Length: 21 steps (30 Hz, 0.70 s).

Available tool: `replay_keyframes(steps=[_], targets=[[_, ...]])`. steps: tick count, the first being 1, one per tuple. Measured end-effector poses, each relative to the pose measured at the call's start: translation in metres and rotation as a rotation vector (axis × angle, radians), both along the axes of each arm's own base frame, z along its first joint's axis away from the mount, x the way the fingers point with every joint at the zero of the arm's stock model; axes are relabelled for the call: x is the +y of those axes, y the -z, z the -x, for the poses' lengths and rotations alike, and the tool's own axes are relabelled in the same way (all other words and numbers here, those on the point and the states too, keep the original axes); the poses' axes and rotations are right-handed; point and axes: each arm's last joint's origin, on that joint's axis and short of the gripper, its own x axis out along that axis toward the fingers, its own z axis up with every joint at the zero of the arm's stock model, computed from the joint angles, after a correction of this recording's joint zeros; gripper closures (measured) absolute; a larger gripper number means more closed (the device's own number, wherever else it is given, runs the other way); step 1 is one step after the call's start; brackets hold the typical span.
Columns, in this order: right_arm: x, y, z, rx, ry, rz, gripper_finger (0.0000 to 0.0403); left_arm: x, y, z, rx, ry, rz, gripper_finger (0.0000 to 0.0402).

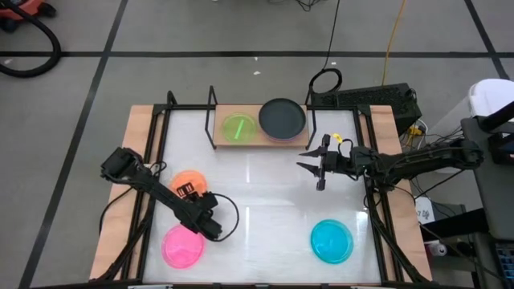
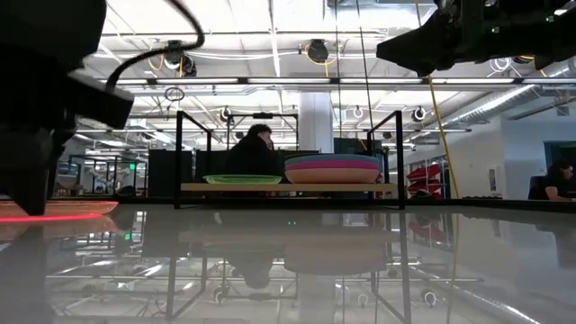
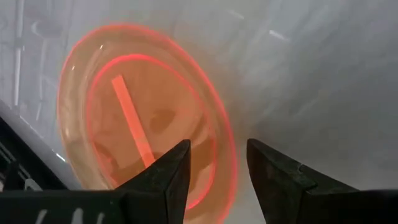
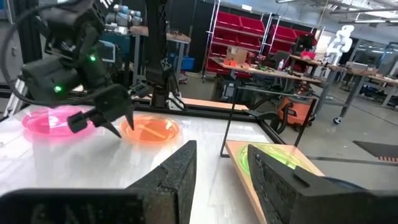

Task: Place and stack plates onto a shelf
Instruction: Stack the light orange plate on top of the light green plate on the shelf

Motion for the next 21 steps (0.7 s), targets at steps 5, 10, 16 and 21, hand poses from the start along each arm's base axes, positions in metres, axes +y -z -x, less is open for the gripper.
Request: replay_keyframes(steps=[5, 10, 16, 21], targets=[[0.000, 0.000, 0.000, 0.000, 0.000, 0.000, 0.0277, 0.008, 0.013, 0.009, 0.019, -0.022, 0.018, 0.0240], [0.000, -0.001, 0.000, -0.007, 0.000, 0.000, 0.0277, 0.010, 0.014, 0.009, 0.020, -0.007, 0.022, 0.0296], [0.000, -0.001, 0.000, -0.007, 0.000, 0.000, 0.0277, 0.017, 0.006, 0.008, -0.005, -0.016, 0.057, 0.0392], [0.000, -0.001, 0.000, -0.006, 0.003, 0.006, 0.0277, 0.015, -0.035, -0.011, -0.181, 0.023, 0.115, 0.0397]])
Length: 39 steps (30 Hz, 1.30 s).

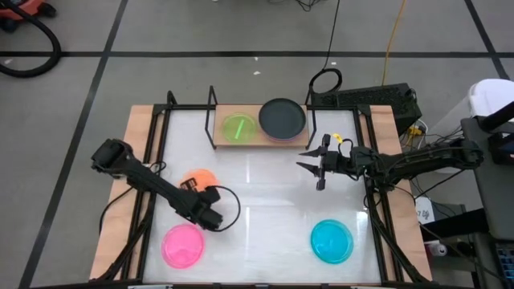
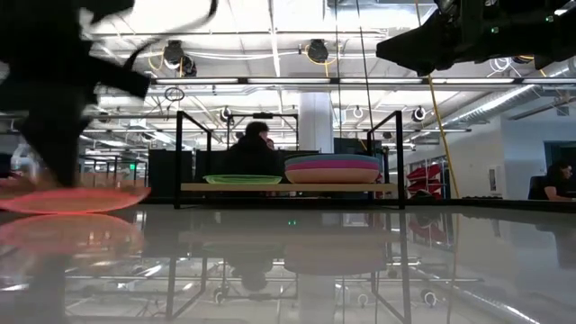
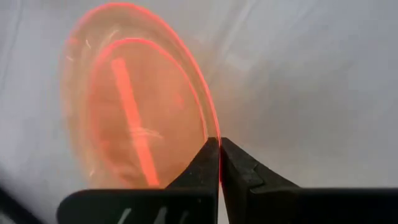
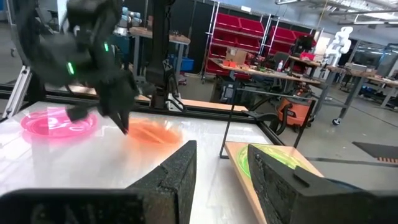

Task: Place and stack plates onto a shelf
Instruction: Stack the light orange plate on top of the light green plate on the shelf

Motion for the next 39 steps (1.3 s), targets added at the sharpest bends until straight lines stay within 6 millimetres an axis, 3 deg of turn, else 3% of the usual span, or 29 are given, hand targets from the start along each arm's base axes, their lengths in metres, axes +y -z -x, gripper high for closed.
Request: replay_keyframes(steps=[6, 11, 14, 18, 22, 26, 31, 39], targets=[[0.000, 0.000, 0.000, 0.001, 0.002, 0.009, 0.0277, -0.014, -0.063, -0.029, -0.225, 0.326, -0.179, 0.0399], [0.000, -0.001, 0.000, -0.005, 0.002, 0.013, 0.0277, 0.007, -0.088, -0.049, -0.198, 0.516, -0.403, 0.0399], [0.000, -0.002, 0.000, -0.018, 0.001, 0.015, 0.0277, 0.042, -0.088, -0.060, -0.091, 0.548, -0.463, 0.0399], [0.000, -0.003, 0.000, -0.030, 0.001, 0.027, 0.0277, 0.102, -0.086, -0.074, 0.012, 0.518, -0.438, 0.0400], [0.000, -0.004, 0.000, -0.033, 0.000, 0.031, 0.0277, 0.155, -0.078, -0.081, 0.003, 0.486, -0.370, 0.0400], [0.000, -0.004, 0.000, -0.031, 0.000, 0.039, 0.0277, 0.193, -0.071, -0.081, -0.051, 0.466, -0.337, 0.0400], [0.000, -0.001, 0.000, -0.008, 0.000, 0.039, 0.0277, 0.218, -0.062, -0.080, -0.160, 0.460, -0.258, 0.0400], [0.000, 0.000, 0.000, 0.006, -0.001, 0.032, 0.0277, 0.225, -0.058, -0.078, -0.205, 0.427, -0.207, 0.0371]])
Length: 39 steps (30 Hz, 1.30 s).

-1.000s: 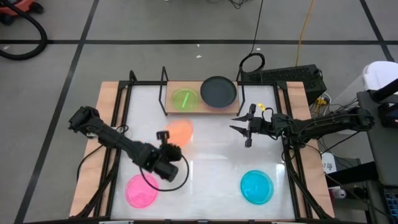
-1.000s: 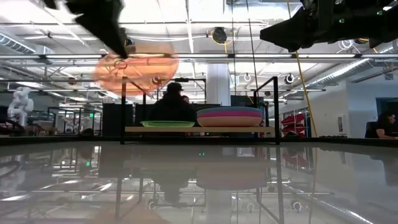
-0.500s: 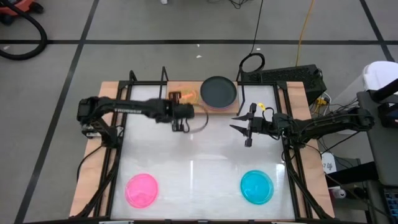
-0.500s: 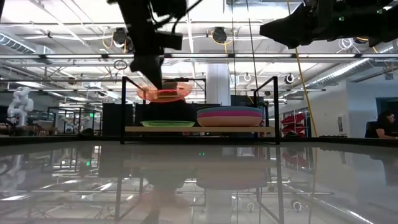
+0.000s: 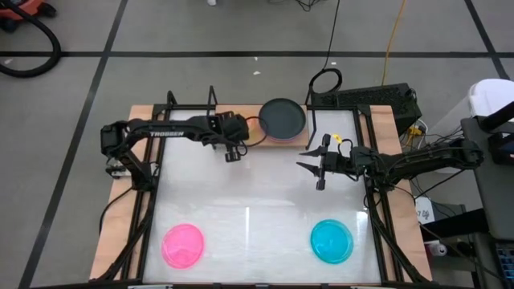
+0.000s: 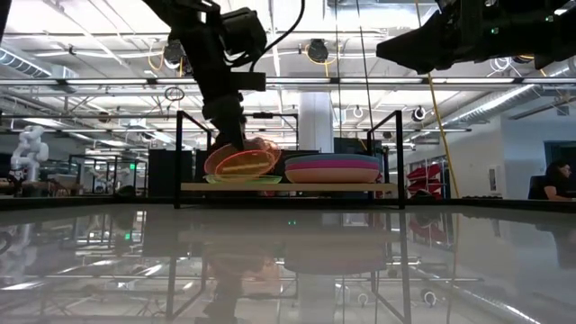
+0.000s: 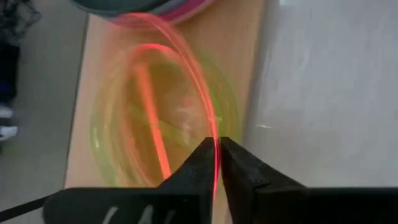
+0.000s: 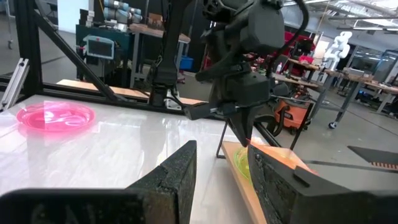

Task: Place and stack plates onto a shelf
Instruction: Stack the light orange plate on top of the light green plate on the shelf, then stack the light blue plate on top of the light orange plate on the shelf

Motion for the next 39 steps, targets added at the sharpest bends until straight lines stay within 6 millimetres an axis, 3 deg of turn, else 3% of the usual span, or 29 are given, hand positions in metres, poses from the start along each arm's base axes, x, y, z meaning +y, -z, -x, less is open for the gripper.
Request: replay_keyframes(steps=[16, 33, 36, 39], targets=[[-0.001, 0.000, 0.000, 0.004, 0.029, 0.004, 0.0277, 0.000, -0.001, 0.000, -0.025, -0.123, -0.037, 0.0206], [-0.001, 0.001, 0.000, 0.006, 0.030, -0.003, 0.0277, 0.006, -0.006, 0.006, -0.030, -0.249, -0.112, 0.0197], [-0.001, 0.001, 0.000, 0.007, 0.030, -0.002, 0.0277, 0.000, -0.029, 0.012, -0.086, -0.263, -0.103, 0.0197], [-0.002, 0.002, 0.000, 0.019, 0.051, 0.002, 0.0277, -0.014, -0.068, 0.024, -0.254, -0.248, -0.080, 0.0197]])
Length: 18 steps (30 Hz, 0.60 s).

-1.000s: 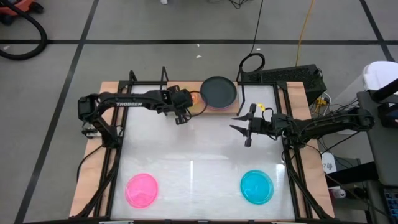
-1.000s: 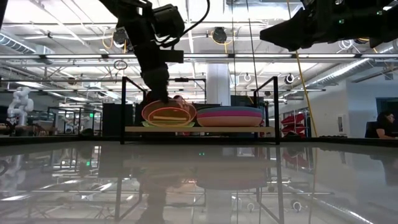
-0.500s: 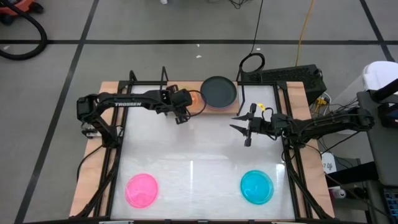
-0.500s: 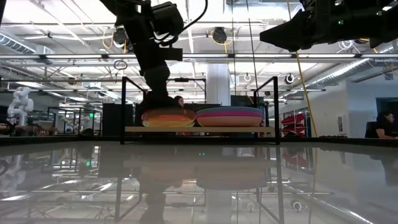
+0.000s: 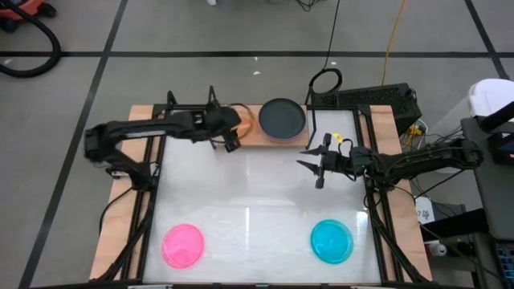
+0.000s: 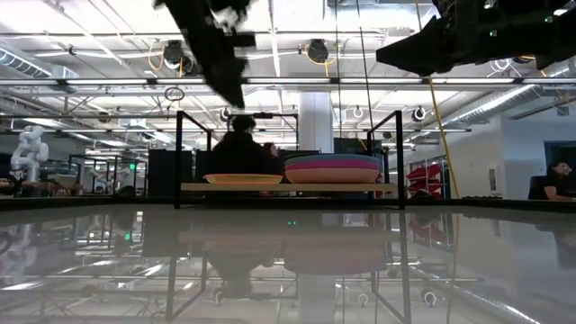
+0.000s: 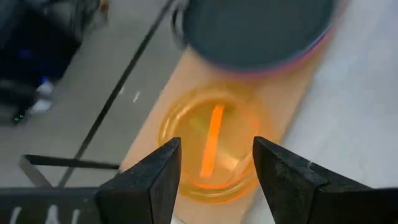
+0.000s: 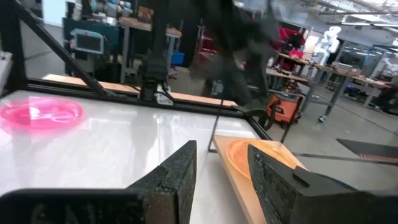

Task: Place and stack plates onto a shelf
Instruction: Stack the light blue plate on top of the light orange plate on the shelf

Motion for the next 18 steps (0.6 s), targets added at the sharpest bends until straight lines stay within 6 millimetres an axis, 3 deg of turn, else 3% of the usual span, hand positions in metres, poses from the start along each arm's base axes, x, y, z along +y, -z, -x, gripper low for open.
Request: replay_keyframes(steps=[4, 7, 12, 15, 18], targets=[[-0.001, 0.003, 0.000, 0.027, 0.025, -0.004, 0.0277, -0.032, -0.048, 0.028, -0.268, 0.066, -0.018, 0.0197], [-0.001, 0.006, 0.000, 0.053, 0.028, -0.028, 0.0277, -0.057, -0.056, 0.052, -0.462, 0.115, -0.040, 0.0197], [-0.001, 0.008, 0.001, 0.072, 0.030, -0.051, 0.0277, -0.089, -0.009, 0.077, -0.767, 0.214, -0.007, 0.0197], [-0.001, 0.007, 0.001, 0.057, 0.030, -0.051, 0.0277, -0.097, 0.018, 0.086, -0.966, 0.215, -0.008, 0.0197], [-0.001, 0.001, 0.000, 0.000, 0.040, -0.045, 0.0277, -0.100, 0.044, 0.091, -1.044, 0.219, -0.003, 0.0197]])
